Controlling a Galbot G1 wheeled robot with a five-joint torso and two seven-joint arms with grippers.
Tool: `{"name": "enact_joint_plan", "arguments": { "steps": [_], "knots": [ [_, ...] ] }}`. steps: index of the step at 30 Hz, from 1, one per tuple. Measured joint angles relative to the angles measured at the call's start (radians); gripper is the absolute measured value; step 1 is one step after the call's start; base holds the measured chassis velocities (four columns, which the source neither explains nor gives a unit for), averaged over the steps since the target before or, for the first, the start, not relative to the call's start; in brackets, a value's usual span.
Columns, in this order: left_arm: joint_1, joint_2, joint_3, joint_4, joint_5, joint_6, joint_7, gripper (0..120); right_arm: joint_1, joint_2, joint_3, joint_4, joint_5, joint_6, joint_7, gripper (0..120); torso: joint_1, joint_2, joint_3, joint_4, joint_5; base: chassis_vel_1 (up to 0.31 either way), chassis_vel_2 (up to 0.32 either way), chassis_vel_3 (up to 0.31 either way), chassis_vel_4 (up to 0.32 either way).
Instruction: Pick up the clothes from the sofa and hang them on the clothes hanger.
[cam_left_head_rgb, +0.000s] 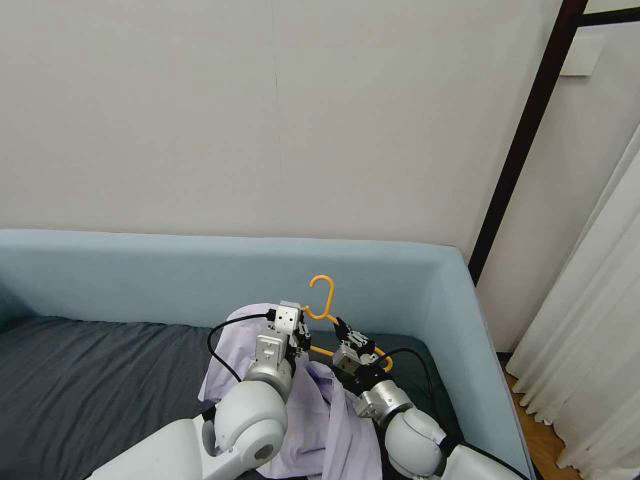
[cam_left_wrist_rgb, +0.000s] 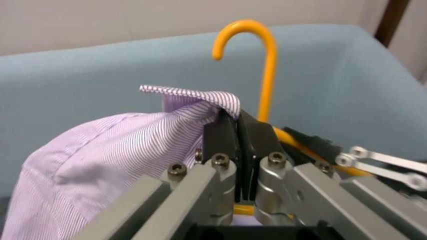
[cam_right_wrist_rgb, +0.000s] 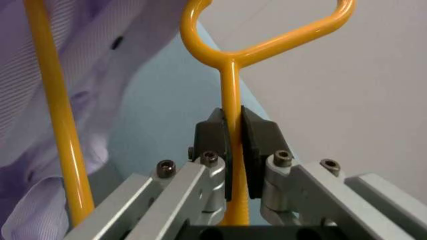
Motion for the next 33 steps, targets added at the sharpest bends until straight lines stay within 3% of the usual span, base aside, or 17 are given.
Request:
{"name": "enact_joint_plan", "arguments": {
  "steps": [9, 18, 25, 33],
  "knots": [
    [0.131, 0.048, -0.043, -0.049, 0.097, -0.042, 0.104, 0, 0.007, 0.000, -0.004, 0.025, 0.037, -0.024, 0.004, 4, 0.000, 0.000, 0.000, 0.0001, 0.0000, 0.000, 0.000, 0.000, 0.000],
    [0.357, 0.125, -0.220, -0.086, 0.208, -0.074, 0.249, 0, 0.022, 0.018, -0.037, 0.088, 0.052, -0.030, 0.014, 4, 0.000, 0.000, 0.000, 0.0003, -0.0001, 0.000, 0.000, 0.000, 0.000],
    [0.369, 0.135, -0.195, -0.101, 0.228, -0.070, 0.285, 0, 0.010, 0.017, -0.032, 0.107, 0.050, -0.029, 0.015, 4, 0.000, 0.000, 0.000, -0.0002, 0.0000, 0.000, 0.000, 0.000, 0.000],
    [0.396, 0.139, -0.226, -0.145, 0.198, -0.029, 0.257, 29, -0.011, 0.014, 0.020, 0.070, 0.005, 0.025, 0.041, 4, 0.000, 0.000, 0.000, -0.0002, 0.0000, 0.000, 0.000, 0.000, 0.000]
  ]
}}
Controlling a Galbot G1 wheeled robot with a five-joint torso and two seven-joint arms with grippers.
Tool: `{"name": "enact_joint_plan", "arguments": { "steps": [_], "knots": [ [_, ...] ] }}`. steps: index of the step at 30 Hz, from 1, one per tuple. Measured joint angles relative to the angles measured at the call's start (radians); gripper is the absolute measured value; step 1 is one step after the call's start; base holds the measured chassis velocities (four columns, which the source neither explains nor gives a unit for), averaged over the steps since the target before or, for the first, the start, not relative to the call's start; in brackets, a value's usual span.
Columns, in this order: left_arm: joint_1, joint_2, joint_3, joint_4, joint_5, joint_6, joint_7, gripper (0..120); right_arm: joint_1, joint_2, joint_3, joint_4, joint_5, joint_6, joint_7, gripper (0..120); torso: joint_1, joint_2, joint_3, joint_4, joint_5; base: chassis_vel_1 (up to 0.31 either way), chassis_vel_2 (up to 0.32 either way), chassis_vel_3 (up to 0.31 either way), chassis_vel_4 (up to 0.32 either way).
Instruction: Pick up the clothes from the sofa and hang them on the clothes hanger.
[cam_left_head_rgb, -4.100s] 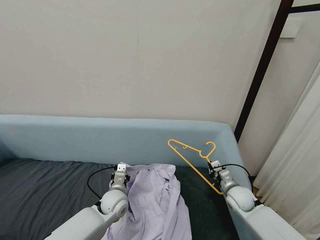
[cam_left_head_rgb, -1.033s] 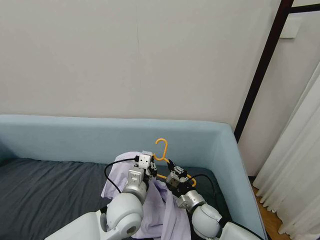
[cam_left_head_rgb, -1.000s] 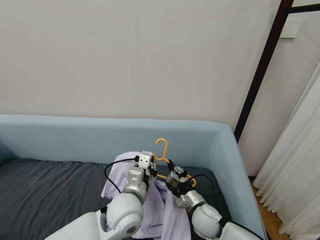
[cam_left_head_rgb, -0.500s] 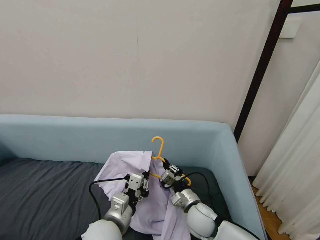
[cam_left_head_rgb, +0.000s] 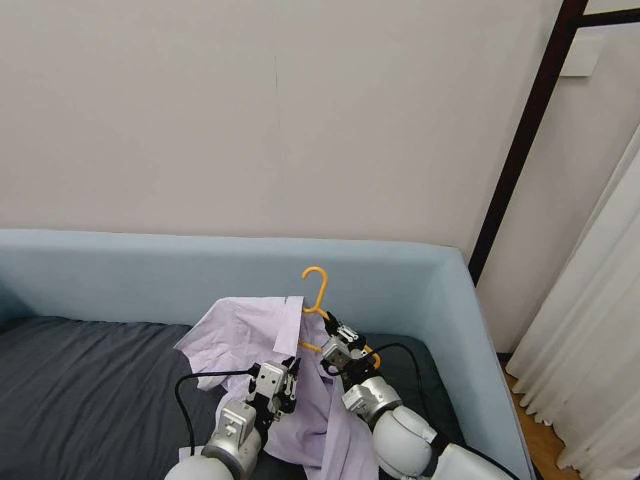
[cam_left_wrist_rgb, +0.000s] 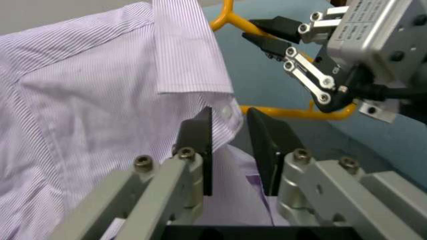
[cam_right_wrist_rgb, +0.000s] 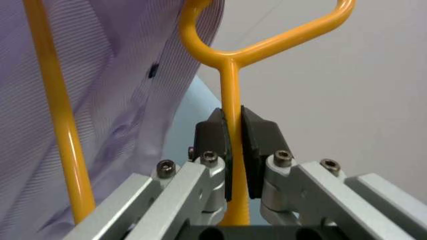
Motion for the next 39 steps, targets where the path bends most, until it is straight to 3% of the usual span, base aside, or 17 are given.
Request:
{"name": "enact_joint_plan", "arguments": {
  "steps": [5, 8, 11, 12, 15, 17, 21, 26, 31, 32, 35, 36, 39],
  "knots": [
    [0.057, 0.023, -0.040, -0.043, -0.014, 0.043, 0.006, 43, -0.008, 0.013, 0.018, -0.015, -0.020, 0.029, 0.015, 4, 0.000, 0.000, 0.000, 0.0001, 0.0000, 0.000, 0.000, 0.000, 0.000],
    [0.159, 0.058, -0.119, -0.088, 0.027, 0.039, 0.058, 56, -0.014, 0.017, 0.035, -0.024, -0.041, 0.047, 0.017, 4, 0.000, 0.000, 0.000, 0.0008, -0.0001, 0.000, 0.000, 0.000, 0.000],
    [0.202, 0.101, -0.166, -0.101, 0.056, -0.032, 0.106, 65, -0.028, 0.014, 0.053, -0.024, -0.053, 0.056, 0.017, 4, 0.000, 0.000, 0.000, 0.0009, -0.0001, 0.000, 0.000, 0.000, 0.000],
    [0.211, 0.128, -0.194, -0.102, 0.064, -0.091, 0.146, 69, -0.038, 0.010, 0.062, -0.022, -0.059, 0.059, 0.017, 4, 0.000, 0.000, 0.000, 0.0008, 0.0001, 0.000, 0.000, 0.000, 0.000],
    [0.171, 0.206, -0.232, -0.091, 0.052, -0.197, 0.239, 82, -0.069, -0.003, 0.088, -0.009, -0.081, 0.068, 0.016, 4, 0.000, 0.000, 0.000, -0.0002, -0.0001, 0.000, 0.000, 0.000, 0.000],
    [0.144, 0.232, -0.242, -0.086, 0.030, -0.217, 0.263, 86, -0.075, -0.006, 0.093, -0.006, -0.088, 0.071, 0.016, 4, 0.000, 0.000, 0.000, -0.0003, 0.0000, 0.000, 0.000, 0.000, 0.000],
    [-0.009, 0.318, -0.250, 0.023, -0.028, -0.363, 0.434, 100, -0.096, -0.010, 0.113, 0.006, -0.116, 0.085, 0.013, 4, 0.000, 0.000, 0.000, -0.0001, -0.0002, 0.000, 0.000, 0.000, 0.000],
    [-0.075, 0.352, -0.247, 0.113, -0.060, -0.451, 0.533, 100, -0.073, -0.009, 0.096, 0.003, -0.129, 0.105, 0.011, 4, 0.000, 0.000, 0.000, 0.0003, -0.0002, 0.000, 0.000, 0.000, 0.000],
    [-0.215, 0.395, -0.190, 0.283, -0.138, -0.588, 0.683, 100, -0.006, 0.006, 0.059, -0.018, -0.112, 0.113, 0.010, 4, 0.000, 0.000, 0.000, 0.0007, -0.0003, 0.000, 0.000, 0.000, 0.000],
    [-0.215, 0.395, -0.190, 0.283, -0.138, -0.588, 0.683, 100, -0.006, 0.006, 0.059, -0.018, -0.112, 0.113, 0.010, 4, 0.000, 0.000, 0.000, 0.0007, -0.0003, 0.000, 0.000, 0.000, 0.000],
    [-0.337, 0.419, -0.129, 0.363, -0.235, -0.619, 0.854, 100, -0.004, 0.009, 0.060, -0.019, -0.117, 0.116, 0.011, 4, 0.000, 0.000, 0.000, 0.0002, 0.0000, 0.000, 0.000, 0.000, 0.000],
    [-0.337, 0.419, -0.129, 0.363, -0.235, -0.619, 0.854, 100, -0.004, 0.009, 0.060, -0.019, -0.117, 0.116, 0.011, 4, 0.000, 0.000, 0.000, 0.0002, 0.0000, 0.000, 0.000, 0.000, 0.000],
    [-0.464, 0.423, -0.069, 0.449, -0.304, -0.615, 1.030, 100, -0.017, 0.016, 0.072, -0.018, -0.128, 0.118, 0.012, 4, 0.000, 0.000, 0.000, 0.0003, 0.0000, 0.000, 0.000, 0.000, 0.000]
  ]
}}
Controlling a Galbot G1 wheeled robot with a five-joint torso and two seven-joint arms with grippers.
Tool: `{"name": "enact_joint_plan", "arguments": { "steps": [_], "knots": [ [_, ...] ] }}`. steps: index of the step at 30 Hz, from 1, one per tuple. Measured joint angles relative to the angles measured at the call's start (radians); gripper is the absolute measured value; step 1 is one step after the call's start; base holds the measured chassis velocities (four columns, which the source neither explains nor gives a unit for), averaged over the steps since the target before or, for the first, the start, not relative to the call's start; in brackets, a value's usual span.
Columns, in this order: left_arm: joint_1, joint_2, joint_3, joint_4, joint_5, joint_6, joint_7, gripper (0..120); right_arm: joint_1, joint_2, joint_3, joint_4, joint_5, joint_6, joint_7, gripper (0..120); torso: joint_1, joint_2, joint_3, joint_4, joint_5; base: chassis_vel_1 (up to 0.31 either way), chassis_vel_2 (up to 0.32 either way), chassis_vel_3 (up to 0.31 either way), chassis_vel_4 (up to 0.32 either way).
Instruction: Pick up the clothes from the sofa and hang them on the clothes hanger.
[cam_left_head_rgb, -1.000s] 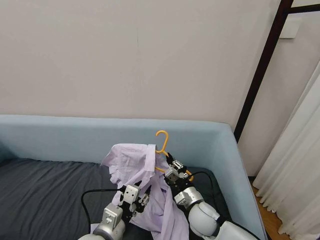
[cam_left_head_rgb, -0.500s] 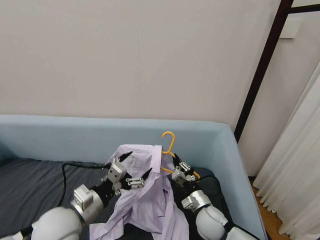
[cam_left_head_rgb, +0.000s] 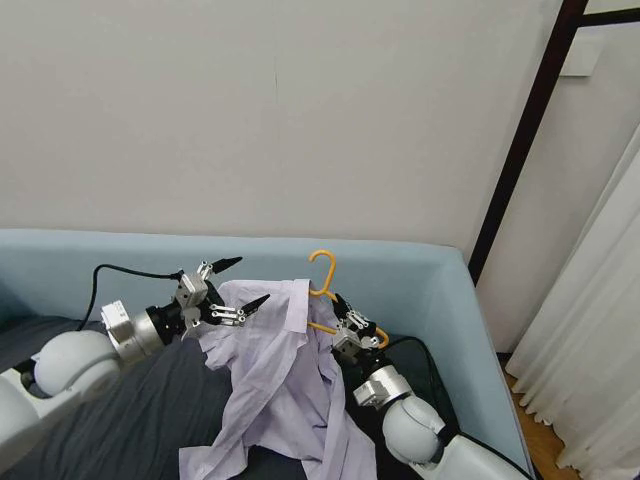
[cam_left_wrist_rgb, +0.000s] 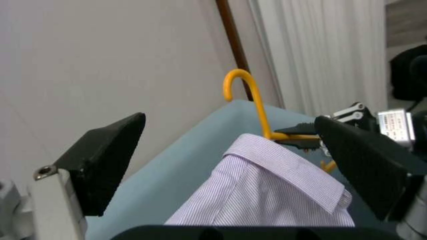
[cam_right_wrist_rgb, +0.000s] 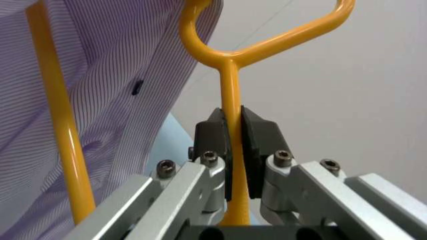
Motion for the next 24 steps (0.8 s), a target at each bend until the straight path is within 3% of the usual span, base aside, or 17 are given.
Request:
{"name": "enact_joint_plan", "arguments": {
  "steps": [3, 5, 7, 9, 10, 14, 15, 17, 18, 19, 24],
  "knots": [
    [-0.095, -0.006, 0.062, 0.053, -0.022, 0.013, 0.070, 98, -0.005, -0.001, 0.001, 0.000, -0.012, 0.004, 0.000, 4, 0.000, 0.000, 0.000, 0.0002, -0.0001, 0.000, 0.000, 0.000, 0.000],
    [-0.234, -0.027, 0.187, 0.116, -0.032, 0.031, 0.124, 98, -0.008, -0.003, 0.002, 0.002, -0.021, 0.006, 0.000, 4, 0.000, 0.000, 0.000, 0.0002, 0.0000, 0.000, 0.000, 0.000, 0.000],
    [-0.288, -0.036, 0.238, 0.137, -0.034, 0.039, 0.134, 98, -0.009, -0.004, 0.002, 0.002, -0.026, 0.008, 0.000, 4, 0.000, 0.000, 0.000, 0.0000, -0.0003, 0.000, 0.000, 0.000, 0.000],
    [-0.432, -0.063, 0.371, 0.184, -0.040, 0.068, 0.151, 100, -0.009, -0.007, 0.004, 0.002, -0.044, 0.018, 0.001, 4, 0.000, 0.000, 0.000, -0.0004, 0.0004, 0.000, 0.000, 0.000, 0.000],
    [-0.432, -0.063, 0.371, 0.184, -0.040, 0.068, 0.151, 100, -0.009, -0.007, 0.004, 0.002, -0.044, 0.018, 0.001, 4, 0.000, 0.000, 0.000, -0.0004, 0.0004, 0.000, 0.000, 0.000, 0.000],
    [-0.618, -0.097, 0.546, 0.231, -0.052, 0.137, 0.163, 100, -0.020, -0.008, 0.023, 0.002, -0.059, 0.028, 0.001, 4, 0.000, 0.000, 0.000, 0.0001, 0.0004, 0.000, 0.000, 0.000, 0.000],
    [-0.618, -0.097, 0.546, 0.231, -0.052, 0.137, 0.163, 100, -0.020, -0.008, 0.023, 0.002, -0.059, 0.028, 0.001, 4, 0.000, 0.000, 0.000, 0.0001, 0.0004, 0.000, 0.000, 0.000, 0.000],
    [-0.715, -0.117, 0.649, 0.247, -0.065, 0.154, 0.164, 100, -0.028, -0.007, 0.032, 0.000, -0.072, 0.038, 0.001, 4, 0.000, 0.000, 0.000, 0.0002, -0.0001, 0.000, 0.000, 0.000, 0.000],
    [-0.825, -0.137, 0.766, 0.259, -0.094, 0.170, 0.177, 100, -0.036, -0.008, 0.041, -0.001, -0.087, 0.046, 0.001, 4, 0.000, 0.000, 0.000, -0.0001, 0.0002, 0.000, 0.000, 0.000, 0.000],
    [-0.825, -0.137, 0.766, 0.259, -0.094, 0.170, 0.177, 100, -0.036, -0.008, 0.041, -0.001, -0.087, 0.046, 0.001, 4, 0.000, 0.000, 0.000, -0.0001, 0.0002, 0.000, 0.000, 0.000, 0.000],
    [-1.003, -0.193, 0.945, 0.300, -0.202, 0.245, 0.258, 100, -0.056, -0.017, 0.071, 0.003, -0.119, 0.070, 0.001, 4, 0.000, 0.000, 0.000, 0.0002, 0.0003, 0.000, 0.000, 0.000, 0.000]
  ]
}}
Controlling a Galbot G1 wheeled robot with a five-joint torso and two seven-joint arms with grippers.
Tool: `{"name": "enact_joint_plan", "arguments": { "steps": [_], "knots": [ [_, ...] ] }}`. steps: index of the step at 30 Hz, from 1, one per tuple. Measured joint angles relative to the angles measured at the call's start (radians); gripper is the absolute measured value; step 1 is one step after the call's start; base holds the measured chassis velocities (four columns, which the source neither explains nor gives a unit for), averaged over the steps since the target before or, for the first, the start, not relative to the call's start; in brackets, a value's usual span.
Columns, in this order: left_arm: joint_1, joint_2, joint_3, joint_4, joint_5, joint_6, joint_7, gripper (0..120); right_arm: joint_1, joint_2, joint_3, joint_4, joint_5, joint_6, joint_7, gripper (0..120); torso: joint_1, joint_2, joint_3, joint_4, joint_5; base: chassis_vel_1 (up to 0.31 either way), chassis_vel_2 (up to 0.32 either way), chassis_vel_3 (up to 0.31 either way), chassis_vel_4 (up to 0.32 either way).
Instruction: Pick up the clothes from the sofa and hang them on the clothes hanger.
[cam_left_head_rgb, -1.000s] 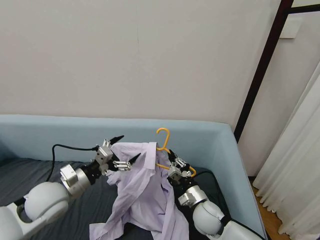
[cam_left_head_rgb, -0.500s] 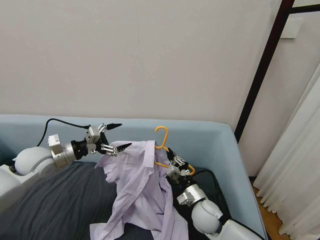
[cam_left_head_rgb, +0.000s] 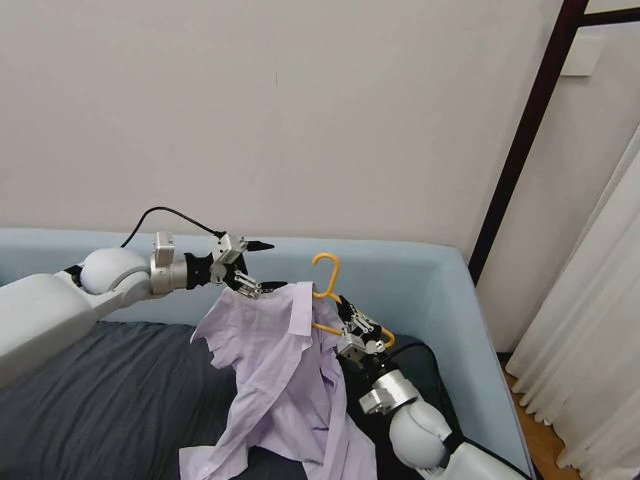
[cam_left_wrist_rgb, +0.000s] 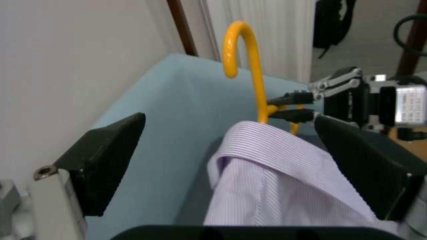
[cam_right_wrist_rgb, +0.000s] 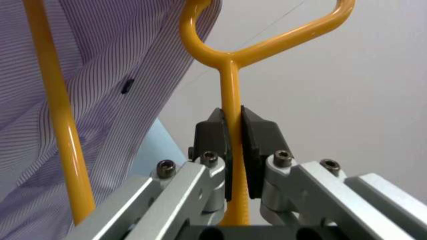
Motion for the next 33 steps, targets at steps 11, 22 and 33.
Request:
{"name": "enact_joint_plan", "arguments": {
  "steps": [11, 22, 33],
  "knots": [
    [-0.195, -0.162, 0.248, 0.138, -0.013, 0.056, 0.175, 97, -0.038, -0.023, 0.057, 0.027, -0.041, 0.042, -0.004, 4, 0.000, 0.000, 0.000, -0.0002, 0.0000, 0.000, 0.000, 0.000, 0.000],
    [-0.177, -0.222, 0.266, 0.213, 0.029, 0.054, 0.224, 79, -0.060, -0.043, 0.091, 0.036, -0.114, 0.097, -0.004, 4, 0.000, 0.000, 0.000, -0.0002, -0.0002, 0.000, 0.000, 0.000, 0.000],
    [-0.163, -0.238, 0.275, 0.240, 0.042, 0.040, 0.247, 36, -0.053, -0.032, 0.086, 0.015, -0.153, 0.120, -0.002, 4, 0.000, 0.000, 0.000, -0.0002, -0.0001, 0.000, 0.000, 0.000, 0.000]
  ]
}}
